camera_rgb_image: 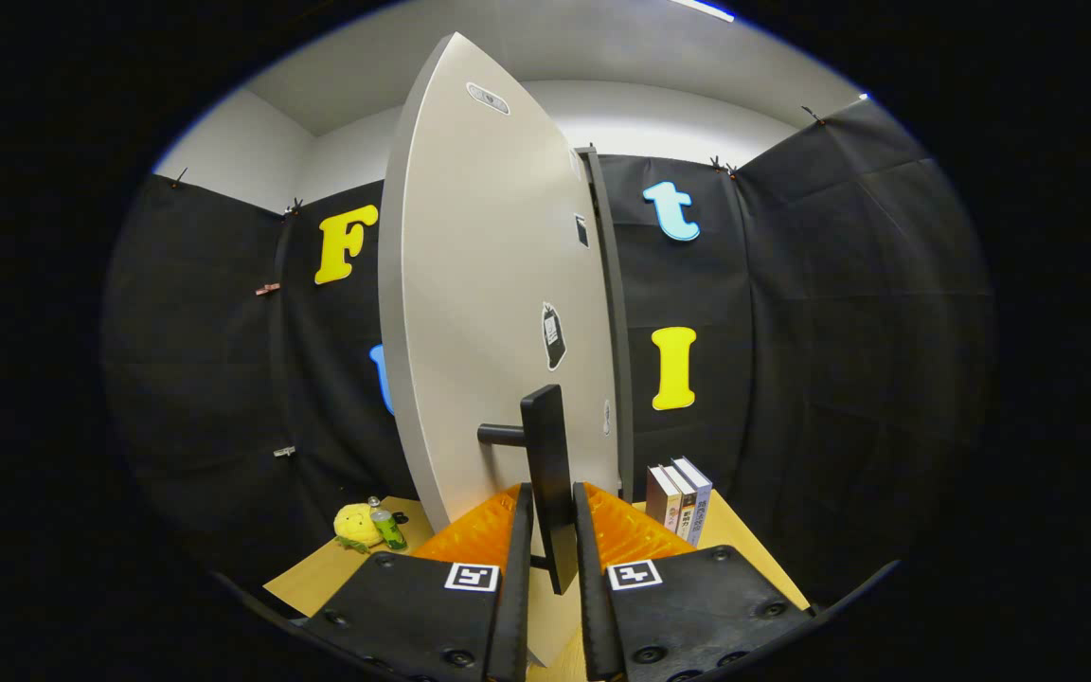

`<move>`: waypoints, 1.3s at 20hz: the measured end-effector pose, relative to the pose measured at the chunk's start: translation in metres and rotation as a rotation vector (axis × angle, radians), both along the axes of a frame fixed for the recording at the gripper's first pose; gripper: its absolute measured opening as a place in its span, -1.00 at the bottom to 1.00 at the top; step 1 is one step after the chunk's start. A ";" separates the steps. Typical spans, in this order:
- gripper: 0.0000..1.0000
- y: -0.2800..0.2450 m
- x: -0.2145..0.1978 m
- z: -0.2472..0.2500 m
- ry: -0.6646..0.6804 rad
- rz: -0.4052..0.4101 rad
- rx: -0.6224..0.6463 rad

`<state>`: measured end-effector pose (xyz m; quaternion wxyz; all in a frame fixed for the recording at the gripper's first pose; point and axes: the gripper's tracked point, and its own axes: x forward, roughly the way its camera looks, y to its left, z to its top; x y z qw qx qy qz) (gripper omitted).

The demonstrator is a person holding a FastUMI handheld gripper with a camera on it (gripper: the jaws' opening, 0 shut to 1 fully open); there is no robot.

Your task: Open the shoe cabinet door, grab the shoes and put them into the shoe cabinet, then close the shoe cabinet door.

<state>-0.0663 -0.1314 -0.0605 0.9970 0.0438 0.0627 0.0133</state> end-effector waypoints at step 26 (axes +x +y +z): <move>-0.55 -0.028 0.001 0.009 -0.038 -0.086 0.015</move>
